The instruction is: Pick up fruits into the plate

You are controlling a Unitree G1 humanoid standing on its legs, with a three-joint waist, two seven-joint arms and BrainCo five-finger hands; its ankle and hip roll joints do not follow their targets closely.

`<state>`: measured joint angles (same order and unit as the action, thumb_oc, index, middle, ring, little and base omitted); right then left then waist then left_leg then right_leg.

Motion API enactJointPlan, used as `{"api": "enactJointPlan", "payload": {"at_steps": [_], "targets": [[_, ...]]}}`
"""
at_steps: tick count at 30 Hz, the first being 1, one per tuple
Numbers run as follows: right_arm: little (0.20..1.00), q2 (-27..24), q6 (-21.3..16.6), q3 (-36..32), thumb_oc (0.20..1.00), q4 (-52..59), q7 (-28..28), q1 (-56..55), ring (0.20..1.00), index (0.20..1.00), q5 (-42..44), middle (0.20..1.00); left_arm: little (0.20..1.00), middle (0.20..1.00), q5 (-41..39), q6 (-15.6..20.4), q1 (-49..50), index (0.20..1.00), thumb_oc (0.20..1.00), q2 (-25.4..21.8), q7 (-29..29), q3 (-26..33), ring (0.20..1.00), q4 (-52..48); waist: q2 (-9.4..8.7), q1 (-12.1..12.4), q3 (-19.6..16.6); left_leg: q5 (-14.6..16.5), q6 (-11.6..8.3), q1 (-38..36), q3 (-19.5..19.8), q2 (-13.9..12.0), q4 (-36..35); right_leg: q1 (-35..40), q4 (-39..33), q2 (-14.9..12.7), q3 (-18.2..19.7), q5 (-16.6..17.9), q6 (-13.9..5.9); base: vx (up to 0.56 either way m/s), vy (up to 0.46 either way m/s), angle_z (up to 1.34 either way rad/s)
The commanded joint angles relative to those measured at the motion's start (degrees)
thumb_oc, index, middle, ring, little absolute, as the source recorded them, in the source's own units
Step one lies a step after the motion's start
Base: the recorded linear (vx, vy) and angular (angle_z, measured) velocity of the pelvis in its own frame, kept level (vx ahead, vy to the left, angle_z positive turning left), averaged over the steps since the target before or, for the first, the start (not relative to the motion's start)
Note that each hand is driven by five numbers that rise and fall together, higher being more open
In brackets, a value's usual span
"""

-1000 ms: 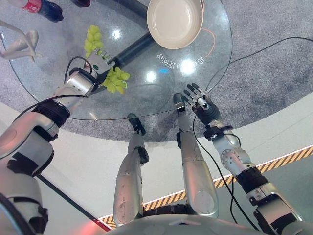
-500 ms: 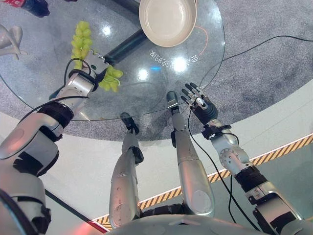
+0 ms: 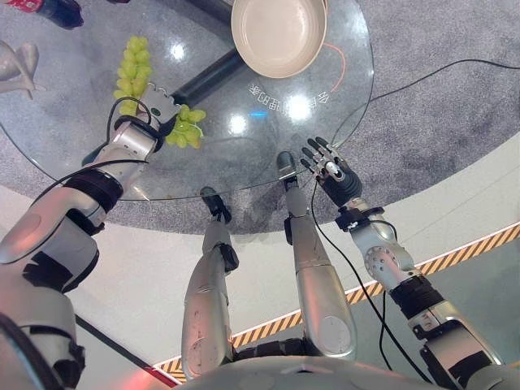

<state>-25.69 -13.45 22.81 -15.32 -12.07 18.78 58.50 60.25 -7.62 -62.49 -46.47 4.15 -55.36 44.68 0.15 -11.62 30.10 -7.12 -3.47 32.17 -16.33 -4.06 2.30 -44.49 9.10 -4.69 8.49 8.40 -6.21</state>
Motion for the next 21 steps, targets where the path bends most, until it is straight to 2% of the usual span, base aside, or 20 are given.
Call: {"api": "enactJointPlan", "payload": {"at_steps": [1,5,11,12,16,21], "targets": [[1.0,1.1,-1.4,-0.1,1.0,2.7,-1.3,-0.2,1.0,1.0,1.0,1.0,0.2,0.2,-0.7,-1.1,-0.3,0.2,0.2,-1.8,2.2,3.2,0.2,1.5,0.05,0.1,-0.3,5.0,-1.38,3.6,6.4,0.7,6.9,3.3,0.3,-0.5,-6.5,-2.6,-1.07,0.0,0.0,0.0],[1.0,1.1,-1.6,-0.2,1.0,2.7,-1.5,-0.8,1.0,1.0,0.8,1.0,0.2,0.2,-5.4,-2.3,0.6,0.2,0.2,-1.9,5.1,4.4,0.2,0.6,-0.01,0.3,-0.3,5.1,-1.34,2.4,6.6,0.7,6.4,4.5,0.1,-0.6,-6.7,-2.7,-1.01,0.0,0.0,0.0],[1.0,1.4,-1.8,-0.4,1.0,2.4,-1.8,-1.6,1.0,1.0,0.4,1.0,0.2,0.2,-14.4,-1.6,2.8,0.2,0.2,-2.0,10.0,8.3,0.2,-1.2,-0.01,1.1,-0.3,5.1,-1.23,-0.8,7.1,0.7,5.3,7.6,-0.2,-0.7,-7.2,-3.4,-0.87,0.01,-0.001,0.0],[1.0,1.5,-2.0,-0.6,1.0,2.3,-2.1,-1.9,1.0,1.0,0.3,1.0,0.2,0.2,-18.3,-0.9,3.6,0.2,0.2,-1.9,12.2,9.7,0.2,-2.1,0.0,1.4,-0.3,5.2,-1.16,-1.9,7.3,0.6,4.9,8.6,-0.3,-0.8,-7.4,-3.7,-0.88,0.04,-0.007,0.03],[1.0,2.3,-2.1,-1.3,1.0,2.1,-2.2,-2.7,1.0,1.0,-0.2,1.0,0.2,0.2,-24.3,2.0,4.9,0.2,0.2,-2.0,14.1,14.1,0.2,-4.3,0.12,2.1,-0.3,4.8,-1.11,-5.8,7.8,0.6,3.1,12.4,-0.7,-1.1,-8.2,-4.2,-0.85,0.04,-0.012,0.06],[1.0,3.3,-2.0,-2.4,1.0,2.0,-1.9,-4.1,1.0,1.0,-1.0,1.0,0.2,0.2,-30.6,5.7,6.8,0.2,0.2,-2.8,14.4,18.7,0.2,-7.7,0.32,3.0,-0.3,5.1,-1.2,-11.9,8.4,0.4,1.3,18.2,-1.0,-1.6,-9.2,-5.4,-0.96,0.07,-0.013,0.06]]}}
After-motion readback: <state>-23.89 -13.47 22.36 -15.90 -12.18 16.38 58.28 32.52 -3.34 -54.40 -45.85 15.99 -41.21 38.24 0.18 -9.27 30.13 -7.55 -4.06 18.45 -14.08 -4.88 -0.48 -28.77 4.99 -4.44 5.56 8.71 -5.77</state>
